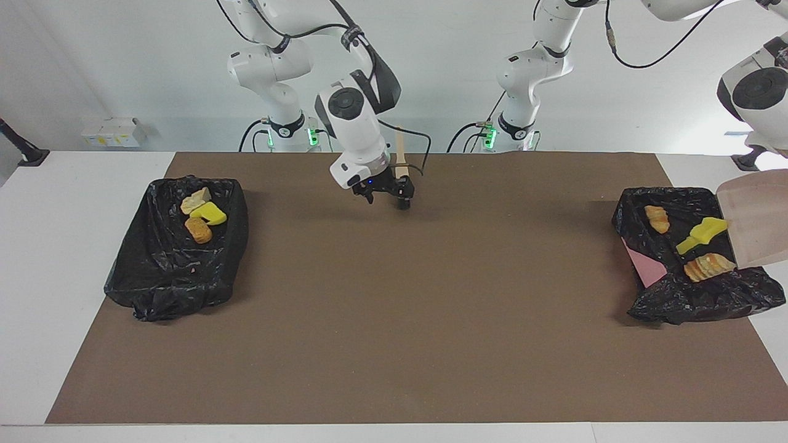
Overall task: Sweep and dump trash in bin
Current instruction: 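Move the right gripper toward its bag while the left gripper returns the dustpan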
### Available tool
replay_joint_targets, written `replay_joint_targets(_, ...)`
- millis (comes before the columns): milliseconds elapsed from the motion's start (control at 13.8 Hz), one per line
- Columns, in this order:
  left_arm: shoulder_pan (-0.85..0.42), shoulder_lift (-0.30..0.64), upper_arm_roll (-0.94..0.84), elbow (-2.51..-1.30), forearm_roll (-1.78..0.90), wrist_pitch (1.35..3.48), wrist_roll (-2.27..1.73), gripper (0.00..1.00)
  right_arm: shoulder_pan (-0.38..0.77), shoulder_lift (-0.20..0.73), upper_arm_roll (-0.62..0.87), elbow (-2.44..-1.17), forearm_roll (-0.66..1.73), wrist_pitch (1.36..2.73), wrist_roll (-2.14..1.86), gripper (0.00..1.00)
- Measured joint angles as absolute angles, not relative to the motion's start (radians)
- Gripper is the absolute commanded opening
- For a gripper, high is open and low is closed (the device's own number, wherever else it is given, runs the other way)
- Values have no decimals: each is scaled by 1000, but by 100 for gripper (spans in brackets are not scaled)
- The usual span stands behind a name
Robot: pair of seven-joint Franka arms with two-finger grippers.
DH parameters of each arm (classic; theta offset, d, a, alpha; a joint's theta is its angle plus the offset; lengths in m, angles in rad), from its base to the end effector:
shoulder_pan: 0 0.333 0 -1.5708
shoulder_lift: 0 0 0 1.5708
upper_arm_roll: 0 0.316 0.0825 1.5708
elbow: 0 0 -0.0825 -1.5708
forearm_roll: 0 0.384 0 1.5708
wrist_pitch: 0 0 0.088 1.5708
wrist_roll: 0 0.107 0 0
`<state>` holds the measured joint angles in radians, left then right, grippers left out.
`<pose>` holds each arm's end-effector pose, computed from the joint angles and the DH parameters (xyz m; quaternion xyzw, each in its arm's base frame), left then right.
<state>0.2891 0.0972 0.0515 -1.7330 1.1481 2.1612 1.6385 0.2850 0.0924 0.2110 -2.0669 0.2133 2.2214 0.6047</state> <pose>0.5813 0.2432 0.5712 -0.5233 0.6785 0.3395 0.3880 0.5000 0.2763 0.3960 -0.9880 0.1163 0.0237 0.0985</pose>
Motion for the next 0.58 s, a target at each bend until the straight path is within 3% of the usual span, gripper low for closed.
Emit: replay_joint_targets(578, 107, 77, 39, -1712, 1146, 1854, 1543, 0, 88, 107, 211, -2016, -31, 2198, 528, 100)
